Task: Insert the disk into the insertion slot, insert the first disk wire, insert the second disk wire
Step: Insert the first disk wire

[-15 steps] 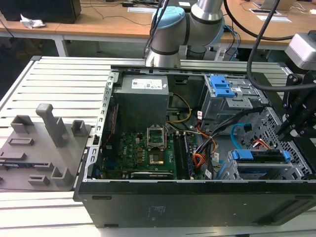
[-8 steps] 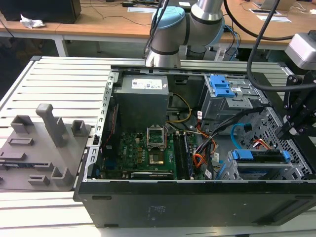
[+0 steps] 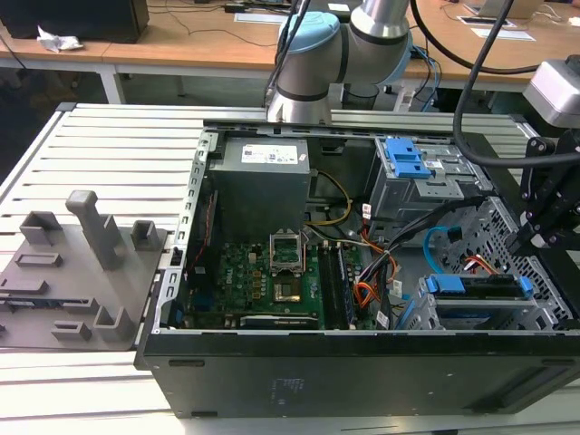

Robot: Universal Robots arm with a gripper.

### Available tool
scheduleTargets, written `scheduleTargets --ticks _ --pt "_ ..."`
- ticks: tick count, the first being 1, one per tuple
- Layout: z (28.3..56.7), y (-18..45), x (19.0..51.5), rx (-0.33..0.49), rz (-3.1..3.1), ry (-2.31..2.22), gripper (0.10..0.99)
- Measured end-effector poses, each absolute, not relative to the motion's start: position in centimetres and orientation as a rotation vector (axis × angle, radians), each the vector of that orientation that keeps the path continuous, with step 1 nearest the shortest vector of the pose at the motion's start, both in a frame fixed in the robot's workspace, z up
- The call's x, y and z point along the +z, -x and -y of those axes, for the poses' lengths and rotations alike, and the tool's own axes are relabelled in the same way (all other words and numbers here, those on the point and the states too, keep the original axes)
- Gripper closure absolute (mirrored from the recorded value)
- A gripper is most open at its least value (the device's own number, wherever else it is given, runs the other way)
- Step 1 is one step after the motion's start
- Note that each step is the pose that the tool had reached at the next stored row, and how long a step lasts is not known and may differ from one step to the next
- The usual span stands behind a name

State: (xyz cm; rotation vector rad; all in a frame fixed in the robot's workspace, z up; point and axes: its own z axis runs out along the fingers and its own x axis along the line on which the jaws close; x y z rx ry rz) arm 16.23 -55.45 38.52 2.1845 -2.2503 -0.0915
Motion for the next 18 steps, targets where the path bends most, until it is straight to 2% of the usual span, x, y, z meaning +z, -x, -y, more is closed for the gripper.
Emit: scheduleTargets --ticks 18 --pt "55.4 -16.0 37.1 -0.091 2.250 -2.185 0.980"
